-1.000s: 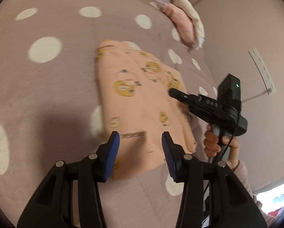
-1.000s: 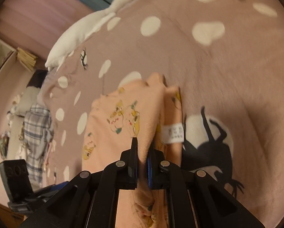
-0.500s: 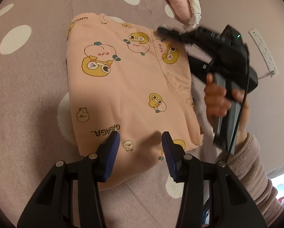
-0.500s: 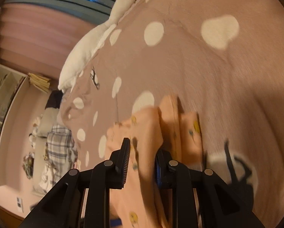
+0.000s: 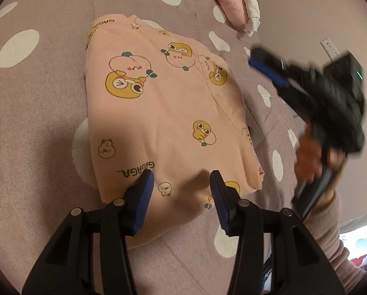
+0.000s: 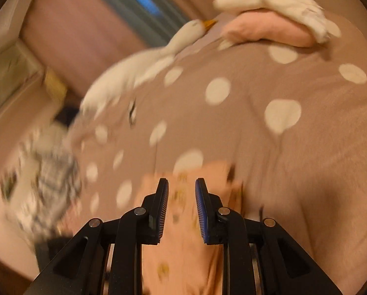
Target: Fold small clothes
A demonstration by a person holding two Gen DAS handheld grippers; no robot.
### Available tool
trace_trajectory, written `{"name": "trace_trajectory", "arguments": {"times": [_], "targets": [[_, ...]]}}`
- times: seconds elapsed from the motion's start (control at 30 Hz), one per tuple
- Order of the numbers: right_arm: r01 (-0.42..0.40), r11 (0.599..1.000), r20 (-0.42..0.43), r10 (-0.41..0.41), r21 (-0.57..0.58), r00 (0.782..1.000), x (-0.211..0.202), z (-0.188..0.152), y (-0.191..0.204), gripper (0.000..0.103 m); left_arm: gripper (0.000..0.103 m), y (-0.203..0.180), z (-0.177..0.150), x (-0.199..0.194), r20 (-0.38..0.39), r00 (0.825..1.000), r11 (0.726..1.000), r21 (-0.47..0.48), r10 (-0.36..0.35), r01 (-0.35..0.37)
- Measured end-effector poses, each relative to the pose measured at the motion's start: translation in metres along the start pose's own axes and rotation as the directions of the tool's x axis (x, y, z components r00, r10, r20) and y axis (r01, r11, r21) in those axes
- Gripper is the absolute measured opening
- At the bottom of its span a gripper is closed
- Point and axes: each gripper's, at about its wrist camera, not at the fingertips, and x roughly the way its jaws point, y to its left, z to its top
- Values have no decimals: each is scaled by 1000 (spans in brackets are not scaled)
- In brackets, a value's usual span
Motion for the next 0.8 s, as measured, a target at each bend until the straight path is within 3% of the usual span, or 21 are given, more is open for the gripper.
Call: {"name": "trace_trajectory", "arguments": {"times": [0.17,0.37,0.53,0.8], "targets": [[120,956,-28,-132,-268,991,-12,-50,46,22,47,-2,0,1,8,1000,1000,5,13,-14],[119,908,-99,-172,-401,980,-14,-91,60,22,47,-2,-1,3,28,999,1000,0,18,-18],[217,897,-139,-289,-385,947,-6,-106,40,18,47,-5,-8,1,30,998,999,12,50,-51],[229,908,-140,-292,-350,946,-12,-112,34,18,47,-7,-20,-4,34,995,995,24,93,-94]]}}
